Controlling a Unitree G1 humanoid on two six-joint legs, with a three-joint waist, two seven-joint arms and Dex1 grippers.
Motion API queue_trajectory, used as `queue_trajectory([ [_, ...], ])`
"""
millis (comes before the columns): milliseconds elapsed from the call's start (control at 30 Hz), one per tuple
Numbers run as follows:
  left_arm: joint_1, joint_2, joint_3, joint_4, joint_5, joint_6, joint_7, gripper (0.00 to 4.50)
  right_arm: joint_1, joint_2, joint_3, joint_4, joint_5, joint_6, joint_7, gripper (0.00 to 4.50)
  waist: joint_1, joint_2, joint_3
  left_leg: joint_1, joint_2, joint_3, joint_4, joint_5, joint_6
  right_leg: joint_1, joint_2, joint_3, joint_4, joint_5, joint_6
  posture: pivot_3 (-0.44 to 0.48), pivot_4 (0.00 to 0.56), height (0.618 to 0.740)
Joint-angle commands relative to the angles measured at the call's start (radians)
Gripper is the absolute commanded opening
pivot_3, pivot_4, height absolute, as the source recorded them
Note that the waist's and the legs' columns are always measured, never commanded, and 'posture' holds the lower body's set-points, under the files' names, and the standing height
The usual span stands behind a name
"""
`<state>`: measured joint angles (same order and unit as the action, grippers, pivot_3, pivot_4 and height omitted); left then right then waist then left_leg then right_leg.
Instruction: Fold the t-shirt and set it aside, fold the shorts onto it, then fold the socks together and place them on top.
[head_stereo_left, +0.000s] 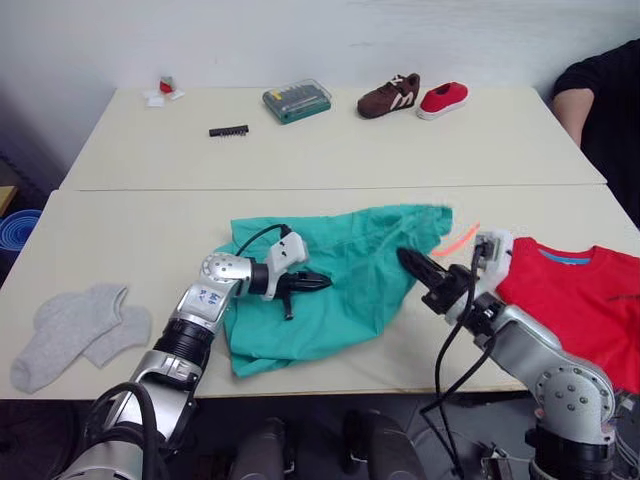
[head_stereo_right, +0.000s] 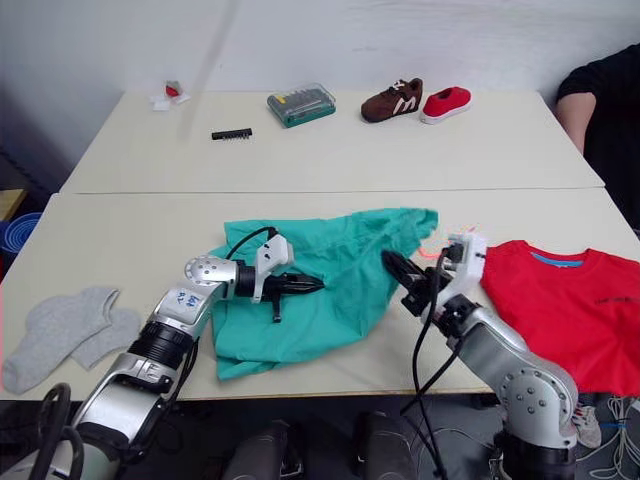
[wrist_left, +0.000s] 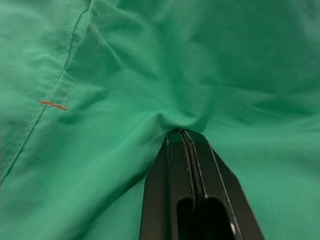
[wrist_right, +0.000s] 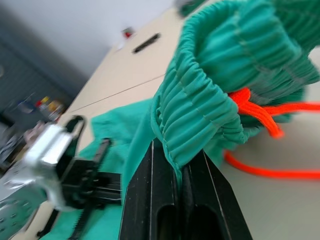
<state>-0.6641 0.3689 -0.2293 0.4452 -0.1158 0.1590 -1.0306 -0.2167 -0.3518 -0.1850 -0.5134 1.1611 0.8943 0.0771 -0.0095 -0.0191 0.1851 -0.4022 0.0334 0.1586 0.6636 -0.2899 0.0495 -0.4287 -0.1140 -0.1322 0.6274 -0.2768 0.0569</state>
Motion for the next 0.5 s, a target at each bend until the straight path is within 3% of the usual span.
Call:
queue_trajectory([
  [33, 0.005, -0.001, 0.011, 0.01, 0.02, 0.008, 0.039, 0.0, -0.101, -0.027, 0.105, -0.001, -0.021, 0.039, 0.073, 0.01, 0.002, 0.0, 0.0, 0.0, 0.0, 0.0, 0.0, 0.0, 0.0, 0.0, 0.0, 0.0, 0.0, 0.0, 0.0, 0.0, 0.15, 0.74],
  [133, 0.012, 0.001, 0.024, -0.01, 0.015, 0.012, 0.057, 0.0, -0.161, -0.052, 0.196, 0.047, -0.11, 0.04, 0.134, 0.01, 0.004, 0.0, 0.0, 0.0, 0.0, -0.001, 0.0, 0.0, 0.0, 0.0, 0.0, -0.001, 0.0, 0.0, 0.0, 0.0, 0.15, 0.74],
  [233, 0.029, 0.035, 0.105, -0.12, -0.045, 0.091, 0.086, 0.0, -0.251, -0.074, 0.326, 0.113, -0.248, -0.011, 0.275, 0.01, -0.002, 0.0, 0.0, -0.001, 0.0, 0.0, 0.0, 0.0, 0.0, -0.001, 0.0, -0.001, 0.0, 0.0, 0.0, 0.0, 0.15, 0.74],
  [433, 0.104, 0.09, 0.141, -0.225, -0.053, 0.141, 0.108, 0.0, -0.363, -0.068, 0.452, 0.204, -0.401, -0.088, 0.476, 0.01, -0.016, 0.0, 0.0, -0.003, 0.0, 0.0, 0.0, 0.003, -0.005, -0.002, 0.0, -0.003, -0.001, 0.0, 0.0, 0.0, 0.15, 0.74],
  [500, 0.122, 0.093, 0.191, -0.283, -0.116, 0.209, 0.11, 0.0, -0.394, -0.065, 0.491, 0.238, -0.46, -0.121, 0.532, 0.01, -0.018, 0.0, 0.0, -0.003, -0.001, 0.0, 0.0, 0.003, -0.005, -0.001, 0.0, -0.002, -0.001, 0.0, 0.001, 0.0, 0.15, 0.74],
])
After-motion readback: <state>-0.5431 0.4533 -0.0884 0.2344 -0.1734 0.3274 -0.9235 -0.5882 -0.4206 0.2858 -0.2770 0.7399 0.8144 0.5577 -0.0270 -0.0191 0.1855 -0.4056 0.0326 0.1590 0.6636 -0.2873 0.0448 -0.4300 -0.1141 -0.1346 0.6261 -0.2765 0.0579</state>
